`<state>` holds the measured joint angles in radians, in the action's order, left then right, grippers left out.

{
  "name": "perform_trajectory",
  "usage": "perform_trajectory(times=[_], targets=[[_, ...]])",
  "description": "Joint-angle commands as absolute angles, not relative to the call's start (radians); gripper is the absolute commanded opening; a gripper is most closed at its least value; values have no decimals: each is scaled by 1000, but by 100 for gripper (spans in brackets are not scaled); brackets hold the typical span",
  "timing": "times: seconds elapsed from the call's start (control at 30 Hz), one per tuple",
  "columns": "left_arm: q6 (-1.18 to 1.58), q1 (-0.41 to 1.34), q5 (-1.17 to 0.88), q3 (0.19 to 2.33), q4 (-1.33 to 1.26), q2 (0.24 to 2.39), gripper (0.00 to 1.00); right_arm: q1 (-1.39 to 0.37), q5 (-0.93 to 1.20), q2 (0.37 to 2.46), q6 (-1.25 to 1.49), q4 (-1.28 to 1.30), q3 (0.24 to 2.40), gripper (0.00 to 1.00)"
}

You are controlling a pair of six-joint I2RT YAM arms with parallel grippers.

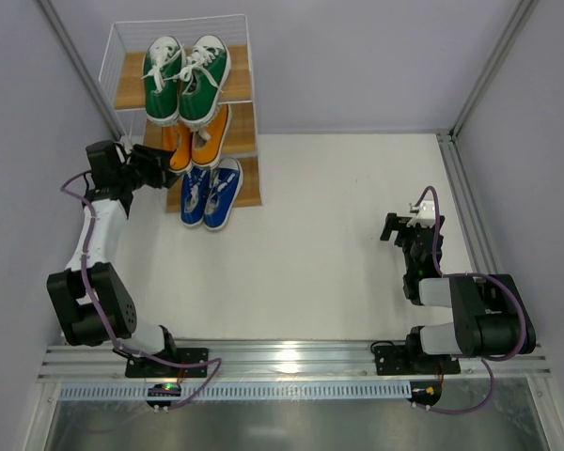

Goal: Place and organize the shoes onto the shoe shelf

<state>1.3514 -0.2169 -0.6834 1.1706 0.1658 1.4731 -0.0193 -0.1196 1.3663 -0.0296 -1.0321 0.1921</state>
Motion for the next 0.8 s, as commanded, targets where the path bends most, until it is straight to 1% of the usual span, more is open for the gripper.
perform_trajectory(times=[0.0, 0.2, 0.23, 0.27, 0.3, 0.33, 0.37, 0.4, 0.43, 0.5, 0.53, 0.6, 0.7, 0.77], targets=[[1353, -215, -707, 1210, 42, 1502, 0, -17, -110, 1365, -26, -1109, 209, 97], [1390, -215, -715, 1235, 5, 1520, 0, -15, -110, 1365, -26, -1109, 209, 97], [1394, -215, -716, 1235, -23, 1523, 2, -17, -110, 1364, -26, -1109, 209, 97], [1400, -215, -718, 1233, -32, 1522, 8, -17, -109, 1365, -26, -1109, 209, 97], [1407, -213, -719, 1233, -43, 1520, 16, -15, -109, 1365, -26, -1109, 209, 97], [1419, -215, -719, 1224, -69, 1513, 33, -15, -110, 1365, -26, -1109, 209, 97], [1425, -213, -719, 1218, -83, 1506, 41, -15, -110, 1365, -26, -1109, 209, 97], [1436, -215, -721, 1213, -84, 1502, 48, -15, -110, 1364, -26, -1109, 209, 97], [1456, -216, -726, 1189, -121, 1497, 58, -17, -110, 1365, -26, -1109, 209, 97], [1456, -216, -713, 1171, -135, 1479, 66, -17, -110, 1365, -26, -1109, 207, 97], [1450, -216, -704, 1157, -127, 1468, 73, -15, -110, 1365, -26, -1109, 209, 97], [1433, -216, -690, 1144, -118, 1442, 81, -15, -110, 1364, -26, -1109, 209, 97], [1427, -216, -695, 1131, -120, 1430, 85, -15, -110, 1365, -26, -1109, 209, 97], [1427, -216, -707, 1121, -121, 1425, 93, -17, -110, 1364, -25, -1108, 209, 97]])
